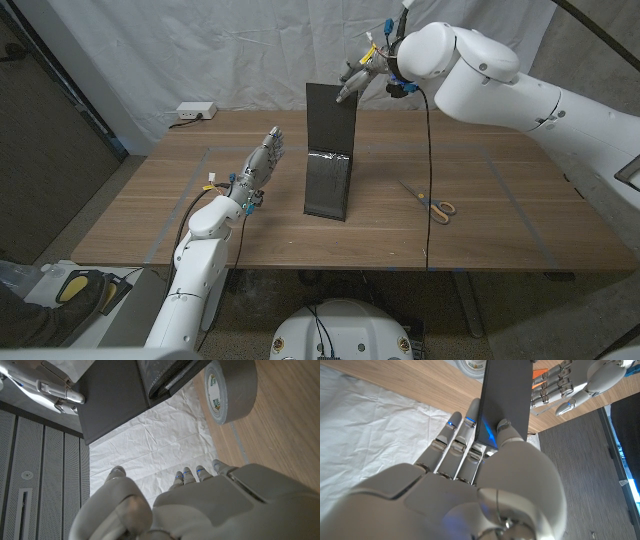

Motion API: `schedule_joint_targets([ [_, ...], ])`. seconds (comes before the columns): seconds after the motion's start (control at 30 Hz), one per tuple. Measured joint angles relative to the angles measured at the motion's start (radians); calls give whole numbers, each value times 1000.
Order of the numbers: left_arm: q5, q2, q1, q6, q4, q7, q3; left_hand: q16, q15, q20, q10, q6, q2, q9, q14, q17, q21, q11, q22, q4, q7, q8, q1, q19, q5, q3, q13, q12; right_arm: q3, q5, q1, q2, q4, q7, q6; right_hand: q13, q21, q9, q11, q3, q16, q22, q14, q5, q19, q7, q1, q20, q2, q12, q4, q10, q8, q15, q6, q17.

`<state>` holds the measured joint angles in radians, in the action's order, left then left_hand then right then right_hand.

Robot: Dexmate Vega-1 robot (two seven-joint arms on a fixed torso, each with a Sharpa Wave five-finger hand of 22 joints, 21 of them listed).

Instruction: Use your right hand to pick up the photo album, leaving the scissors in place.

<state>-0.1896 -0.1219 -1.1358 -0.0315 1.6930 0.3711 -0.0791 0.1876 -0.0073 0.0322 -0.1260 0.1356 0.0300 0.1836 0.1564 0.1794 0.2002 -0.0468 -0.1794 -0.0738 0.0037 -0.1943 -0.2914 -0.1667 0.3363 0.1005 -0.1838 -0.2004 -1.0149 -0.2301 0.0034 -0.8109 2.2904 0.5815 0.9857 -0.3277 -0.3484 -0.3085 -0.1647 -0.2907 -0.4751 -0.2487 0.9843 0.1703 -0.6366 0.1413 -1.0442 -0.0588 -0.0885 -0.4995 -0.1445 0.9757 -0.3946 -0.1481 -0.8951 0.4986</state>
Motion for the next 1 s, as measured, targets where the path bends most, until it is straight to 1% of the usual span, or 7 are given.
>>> schedule_joint_targets([
  [0.2, 3, 0, -1, 5, 2, -3, 1, 0, 0, 0, 0, 0, 0, 0, 0, 0, 0, 0, 0, 0, 0, 0, 0, 0, 0, 0, 0, 0, 10, 6, 2, -12, 15, -2, 1, -5, 0, 0, 0, 0, 0, -5, 0, 0, 0, 0, 0, 0, 0, 0, 0, 0, 1, 0, 0, 5],
  [0.3, 5, 1, -1, 9, 3, -4, 8, 0, 0, 0, 0, 0, 0, 0, 0, 0, 0, 0, 0, 0, 0, 0, 0, 0, 0, 0, 0, 0, 17, 24, 2, -17, 20, -9, 3, -5, -2, 0, 0, 5, 0, -5, 0, 0, 0, 0, 0, 0, 0, 0, 3, 0, 2, 0, 0, 5],
  [0.33, 6, 1, -1, 9, 3, -5, 8, 0, 0, 0, 0, 0, 0, 0, 0, 0, 0, 0, 0, 0, 0, 0, 0, 0, -1, 0, 0, 0, 19, 24, 3, -19, 22, -9, 3, -5, -6, 0, 0, 7, 0, -5, 0, 0, 0, 0, -15, 0, -14, 0, 4, 0, 1, 0, 0, 5],
  [0.6, 9, 1, 4, 13, 3, -7, 15, 0, 0, 0, 0, 0, 0, 0, 0, 0, 0, 0, 0, 2, 0, 0, 0, 0, -4, -2, 0, 0, 30, 51, 8, -26, 29, -21, 2, -7, -8, -5, 0, 8, 0, -5, 0, 0, 0, 0, -15, 0, -14, 0, 3, 0, -2, 0, 0, 9],
  [0.9, 9, 0, 13, 16, 3, -9, 17, 0, 0, 0, 0, 0, 0, 0, 0, 0, 0, 0, 0, -2, 0, 0, 0, 0, -4, -7, 0, 0, 41, 71, 10, -28, 32, -43, -9, -9, -8, -5, 0, 8, 0, -5, 0, -1, 0, 0, -15, 0, -14, 0, 3, 0, -2, 0, 0, 13],
  [0.93, 10, 0, 14, 17, 2, -9, 18, 0, 0, 0, 0, 0, 0, 0, 0, 0, 0, 0, 0, -2, 0, 0, 0, 0, -4, -7, 0, 0, 58, 75, 10, -31, 37, -48, -13, -9, -8, -5, 0, 8, 0, -5, 0, -2, 0, 0, -15, 0, -14, 0, 3, 0, -2, 0, 0, 14],
  [1.0, 10, 0, 16, 18, 2, -9, 18, 0, 0, 0, 0, 0, 0, 0, 0, 0, 0, 0, 0, -2, 0, 0, 0, 0, -4, -7, 0, 0, 65, 84, 8, -33, 39, -58, -19, -9, -15, -5, 0, 8, 0, -5, 0, -2, 0, 0, -15, 0, -14, 0, 3, 0, -2, 0, 0, 14],
])
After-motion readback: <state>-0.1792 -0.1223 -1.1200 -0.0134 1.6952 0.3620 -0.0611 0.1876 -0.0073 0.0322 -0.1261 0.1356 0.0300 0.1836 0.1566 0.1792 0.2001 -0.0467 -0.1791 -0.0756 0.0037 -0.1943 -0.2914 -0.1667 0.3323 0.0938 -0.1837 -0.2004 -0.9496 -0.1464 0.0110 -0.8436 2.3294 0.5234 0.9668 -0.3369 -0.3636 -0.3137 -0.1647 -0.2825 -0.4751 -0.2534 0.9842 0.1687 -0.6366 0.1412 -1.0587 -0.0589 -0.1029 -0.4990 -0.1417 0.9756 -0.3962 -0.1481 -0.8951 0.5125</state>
